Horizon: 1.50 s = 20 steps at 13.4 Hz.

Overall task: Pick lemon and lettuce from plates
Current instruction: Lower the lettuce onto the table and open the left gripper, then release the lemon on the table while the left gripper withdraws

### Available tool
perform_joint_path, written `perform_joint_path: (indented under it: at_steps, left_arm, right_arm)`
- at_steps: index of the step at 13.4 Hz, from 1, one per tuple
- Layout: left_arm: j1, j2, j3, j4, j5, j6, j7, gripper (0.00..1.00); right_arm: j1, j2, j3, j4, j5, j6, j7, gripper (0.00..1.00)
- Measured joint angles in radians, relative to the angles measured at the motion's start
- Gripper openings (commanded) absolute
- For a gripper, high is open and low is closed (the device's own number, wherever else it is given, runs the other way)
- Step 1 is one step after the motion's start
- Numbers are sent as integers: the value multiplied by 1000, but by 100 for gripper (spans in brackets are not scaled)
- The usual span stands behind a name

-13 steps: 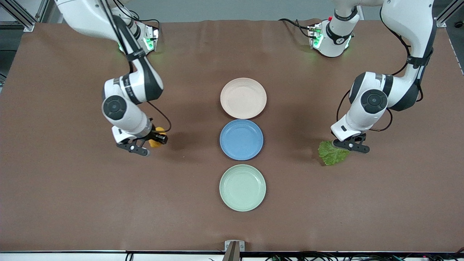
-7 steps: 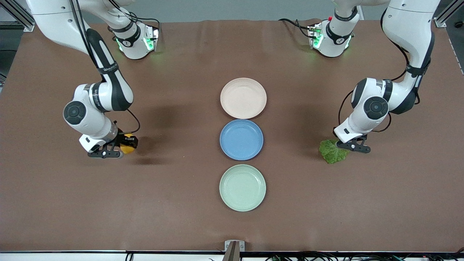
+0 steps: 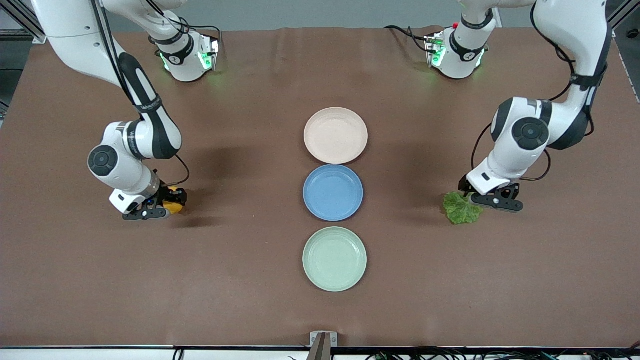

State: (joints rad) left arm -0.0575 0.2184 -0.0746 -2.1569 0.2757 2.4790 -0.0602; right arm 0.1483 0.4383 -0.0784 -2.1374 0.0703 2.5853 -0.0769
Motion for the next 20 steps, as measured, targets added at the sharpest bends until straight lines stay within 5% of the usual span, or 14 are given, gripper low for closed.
perform_joint_path:
  at_steps: [5,6,8,13,20]
  left_arm:
    - [-1,-67,-10,172,-4,-270,0,100]
    - [-1,-71,-14,211,-18,-321,0,100]
    - [-2,-84,-16,287,-50,-416,1,100]
    - [13,-101,-10,500,-55,-615,1,100]
    - [41,-158,-11,652,-142,-862,22,100]
  right_arm:
    - [0,13,6,-6,0,4,-4,2]
    - [0,13,6,-8,0,4,-5,12]
    - [0,13,6,-8,0,4,-6,100]
    - [0,8,6,46,0,-67,-6,100]
    - [-58,-47,-14,495,-10,-725,-10,100]
